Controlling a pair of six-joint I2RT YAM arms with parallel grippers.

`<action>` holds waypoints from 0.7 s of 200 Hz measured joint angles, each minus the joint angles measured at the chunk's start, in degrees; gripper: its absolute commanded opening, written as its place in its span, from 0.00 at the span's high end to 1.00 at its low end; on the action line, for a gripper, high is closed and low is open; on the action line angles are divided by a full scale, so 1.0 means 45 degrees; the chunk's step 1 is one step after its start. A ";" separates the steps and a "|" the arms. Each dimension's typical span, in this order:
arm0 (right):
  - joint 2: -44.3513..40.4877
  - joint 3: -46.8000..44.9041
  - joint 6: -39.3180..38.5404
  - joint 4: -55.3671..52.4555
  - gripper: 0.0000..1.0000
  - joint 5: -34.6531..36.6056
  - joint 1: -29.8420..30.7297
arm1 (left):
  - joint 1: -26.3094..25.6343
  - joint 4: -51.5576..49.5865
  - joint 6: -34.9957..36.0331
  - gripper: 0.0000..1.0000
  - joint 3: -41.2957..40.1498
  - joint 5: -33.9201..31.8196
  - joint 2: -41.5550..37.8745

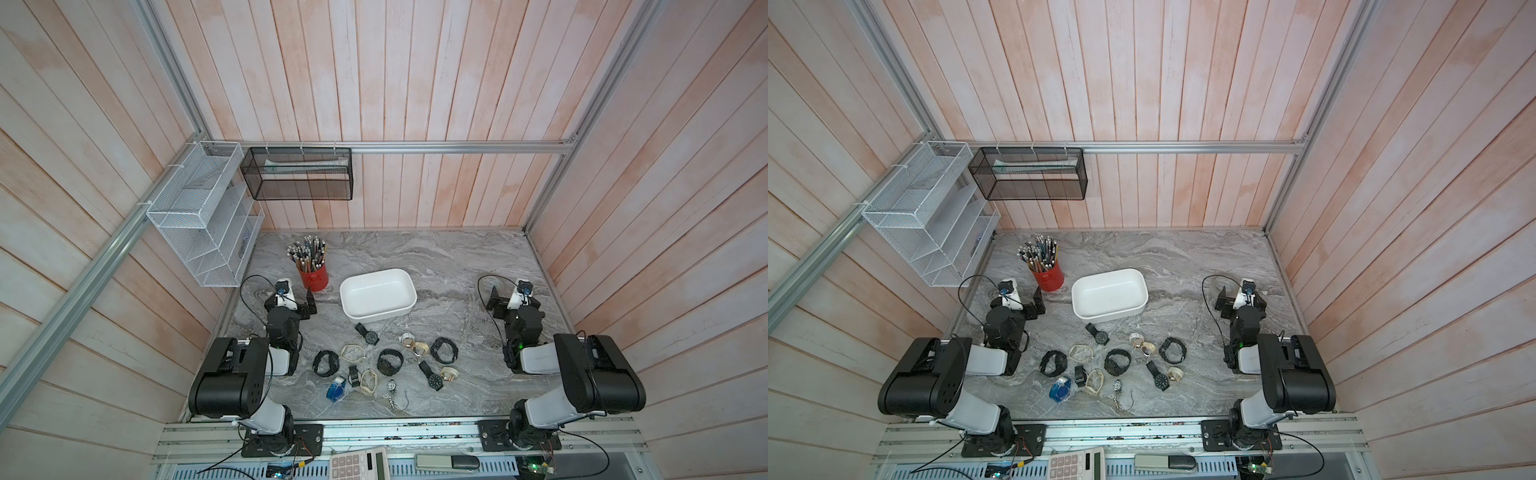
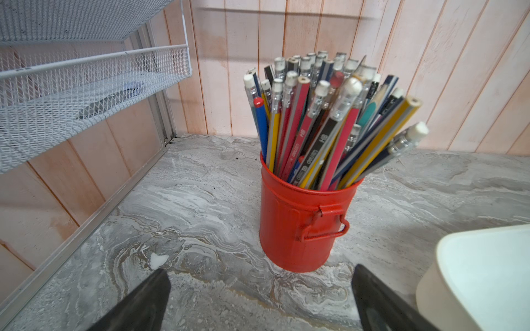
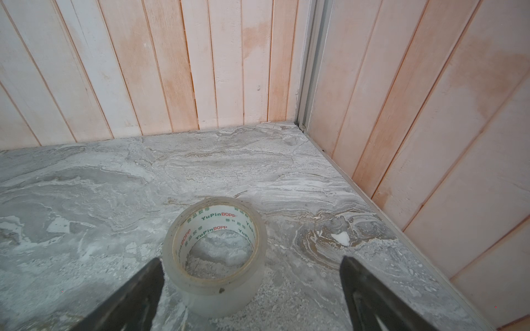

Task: Put the watch into the storage box
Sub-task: Pick up the watch at the center of the board.

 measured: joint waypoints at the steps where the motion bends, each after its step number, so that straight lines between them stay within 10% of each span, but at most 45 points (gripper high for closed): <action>1: 0.0000 0.0000 0.0000 0.0000 0.02 0.0000 0.0000 | 0.0000 0.0000 0.0000 0.00 0.0000 0.0000 0.0000; 140: 0.0000 0.0000 0.0000 0.0000 0.02 0.0000 0.0000 | 0.0155 -0.0107 0.0000 0.00 0.0000 0.0316 0.0000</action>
